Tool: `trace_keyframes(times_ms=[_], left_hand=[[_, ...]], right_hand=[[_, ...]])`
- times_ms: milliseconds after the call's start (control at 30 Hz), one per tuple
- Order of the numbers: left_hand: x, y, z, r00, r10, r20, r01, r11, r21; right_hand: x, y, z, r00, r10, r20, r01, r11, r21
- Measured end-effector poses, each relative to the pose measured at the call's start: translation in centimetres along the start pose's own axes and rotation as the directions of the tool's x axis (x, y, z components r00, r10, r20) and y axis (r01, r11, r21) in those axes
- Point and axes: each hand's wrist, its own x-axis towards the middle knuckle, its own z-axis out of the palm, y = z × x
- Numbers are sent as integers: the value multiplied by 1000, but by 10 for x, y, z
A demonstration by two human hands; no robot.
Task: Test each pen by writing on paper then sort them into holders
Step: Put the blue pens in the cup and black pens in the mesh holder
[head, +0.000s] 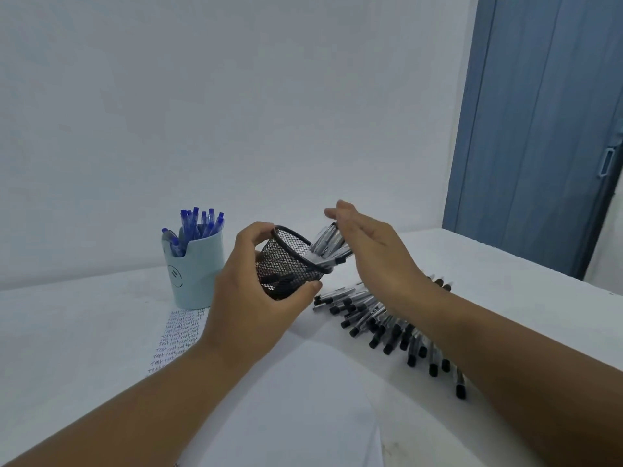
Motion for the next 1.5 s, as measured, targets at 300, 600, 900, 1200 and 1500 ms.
trace_keyframes(times_ms=[300, 600, 900, 1200, 1500], left_hand=[[0, -2, -3, 1000, 0, 10, 0, 1000, 4], [-1, -1, -1, 1000, 24, 17, -25, 999, 34], [4, -17, -4, 994, -102, -26, 100, 994, -45], [3, -17, -4, 994, -107, -20, 106, 994, -33], [2, -18, -5, 992, -121, -18, 121, 992, -25]], right_hand=[[8, 13, -7, 973, -230, 30, 232, 952, -199], [17, 16, -27, 977, -119, 179, 149, 975, -165], [24, 19, -121, 670, 427, 608, -14, 826, -564], [23, 35, -96, 715, 486, 502, 89, 649, -755], [18, 49, -54, 856, 81, 511, 304, 720, -624]])
